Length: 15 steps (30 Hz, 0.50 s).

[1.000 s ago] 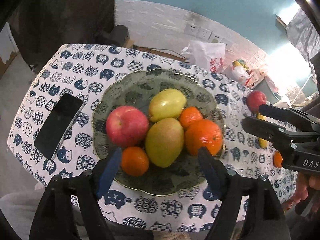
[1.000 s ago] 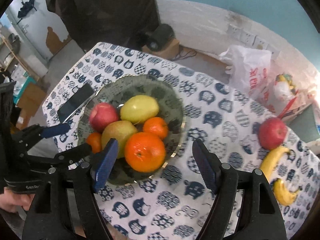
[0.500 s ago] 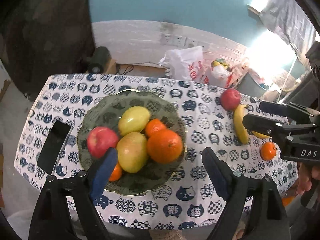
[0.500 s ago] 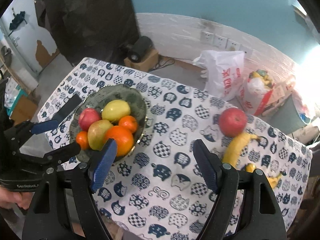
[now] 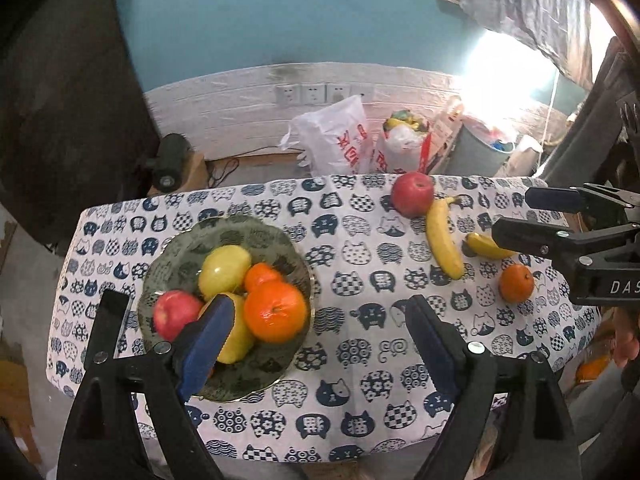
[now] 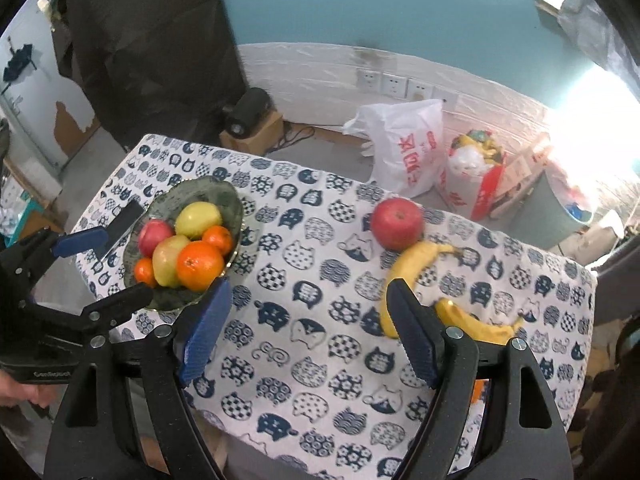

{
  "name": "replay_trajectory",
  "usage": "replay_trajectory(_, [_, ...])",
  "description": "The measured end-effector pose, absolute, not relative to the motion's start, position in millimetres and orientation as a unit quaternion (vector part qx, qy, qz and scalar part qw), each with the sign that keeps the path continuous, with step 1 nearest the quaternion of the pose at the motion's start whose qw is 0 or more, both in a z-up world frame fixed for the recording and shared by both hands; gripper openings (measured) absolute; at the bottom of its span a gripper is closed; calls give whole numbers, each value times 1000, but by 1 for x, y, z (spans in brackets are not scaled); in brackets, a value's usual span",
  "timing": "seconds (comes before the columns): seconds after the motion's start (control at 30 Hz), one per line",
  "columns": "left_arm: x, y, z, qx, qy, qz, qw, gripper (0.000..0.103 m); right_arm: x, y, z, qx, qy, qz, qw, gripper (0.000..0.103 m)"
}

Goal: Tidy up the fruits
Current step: 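Move both open tools from the bowl back toward the loose fruit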

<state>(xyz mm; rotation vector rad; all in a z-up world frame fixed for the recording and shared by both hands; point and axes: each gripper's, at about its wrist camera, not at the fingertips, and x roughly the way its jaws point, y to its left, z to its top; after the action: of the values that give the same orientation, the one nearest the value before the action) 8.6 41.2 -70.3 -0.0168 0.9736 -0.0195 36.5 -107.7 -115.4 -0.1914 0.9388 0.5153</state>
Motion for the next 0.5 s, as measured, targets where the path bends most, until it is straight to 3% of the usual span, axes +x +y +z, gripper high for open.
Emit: replay_trajectory(0.5, [33, -30, -74, 30, 479, -70, 874, 89, 46, -203, -139, -50, 481, 169, 859, 79])
